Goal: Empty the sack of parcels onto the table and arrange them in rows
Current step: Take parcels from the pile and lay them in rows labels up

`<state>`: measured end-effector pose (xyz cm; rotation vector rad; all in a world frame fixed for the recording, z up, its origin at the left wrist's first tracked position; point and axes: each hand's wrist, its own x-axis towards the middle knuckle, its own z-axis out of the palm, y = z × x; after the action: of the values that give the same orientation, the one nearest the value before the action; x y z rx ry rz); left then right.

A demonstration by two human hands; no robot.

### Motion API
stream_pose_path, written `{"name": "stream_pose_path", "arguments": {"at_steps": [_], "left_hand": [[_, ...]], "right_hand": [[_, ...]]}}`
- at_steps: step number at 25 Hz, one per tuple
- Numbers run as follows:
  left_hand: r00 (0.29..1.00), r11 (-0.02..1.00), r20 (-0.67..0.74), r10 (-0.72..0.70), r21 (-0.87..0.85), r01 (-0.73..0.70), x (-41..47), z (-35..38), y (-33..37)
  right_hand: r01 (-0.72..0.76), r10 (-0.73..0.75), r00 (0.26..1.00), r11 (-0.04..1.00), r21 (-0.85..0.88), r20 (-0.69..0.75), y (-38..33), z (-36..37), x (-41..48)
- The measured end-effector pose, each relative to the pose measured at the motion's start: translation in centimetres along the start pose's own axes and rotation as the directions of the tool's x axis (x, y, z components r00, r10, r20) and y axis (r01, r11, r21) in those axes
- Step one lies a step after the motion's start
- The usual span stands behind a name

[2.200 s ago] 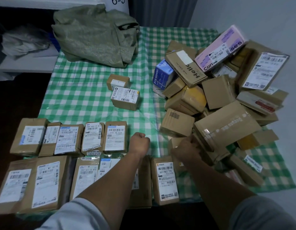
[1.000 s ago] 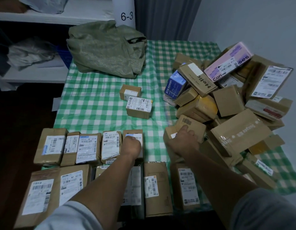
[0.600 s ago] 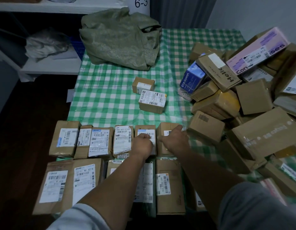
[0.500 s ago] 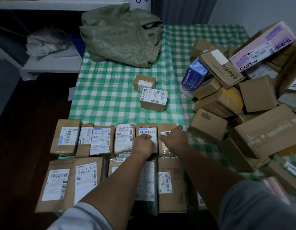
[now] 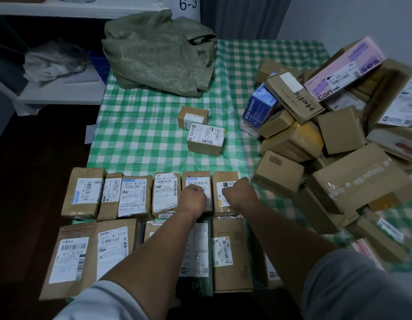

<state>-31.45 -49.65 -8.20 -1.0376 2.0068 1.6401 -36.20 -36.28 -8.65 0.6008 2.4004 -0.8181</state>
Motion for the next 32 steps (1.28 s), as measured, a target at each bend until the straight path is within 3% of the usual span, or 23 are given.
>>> {"name": "stream_pose_path", "arguments": {"at_steps": [8,15,18,23,26,30,32], "left_hand": [[0.991,0.995,0.092,0.098,-0.006,-0.098,-3.0,1.5,3.2],[0.975,0.989,0.17,0.146,-0.035,-0.142,-5.5,5.3,5.4],[0.98,0.992,0.152,0.125,-0.052,-0.119,-5.3,6.4,6.0],[0.993,0.998,0.108,0.056,-0.03,-0.053,-3.6,10.7,6.3],[0.993,0.999,0.11,0.042,-0.016,-0.041,-2.9,14.0,7.0],[0.993,0.999,0.109,0.038,0.022,-0.041,-1.1,17.1,6.5],[0.991,0.999,0.128,0.03,0.029,-0.034,-0.8,18.0,6.8]], "right_hand": [[0.056,-0.056,0.995,0.998,0.001,-0.085,1.7,-5.1,-3.2],[-0.011,0.008,0.986,1.0,-0.017,-0.168,5.5,-9.2,-3.3],[-0.027,0.026,0.988,1.0,-0.003,-0.153,6.6,-10.2,-2.0],[-0.037,0.028,0.997,0.991,-0.127,-0.069,8.5,-10.7,1.4],[-0.039,0.044,0.994,0.998,0.052,-0.105,8.7,-11.0,3.2],[0.05,-0.05,0.999,0.989,-0.139,0.0,10.7,-9.7,5.8],[0.028,-0.028,0.999,0.999,-0.02,0.018,11.0,-9.7,6.3]]}}
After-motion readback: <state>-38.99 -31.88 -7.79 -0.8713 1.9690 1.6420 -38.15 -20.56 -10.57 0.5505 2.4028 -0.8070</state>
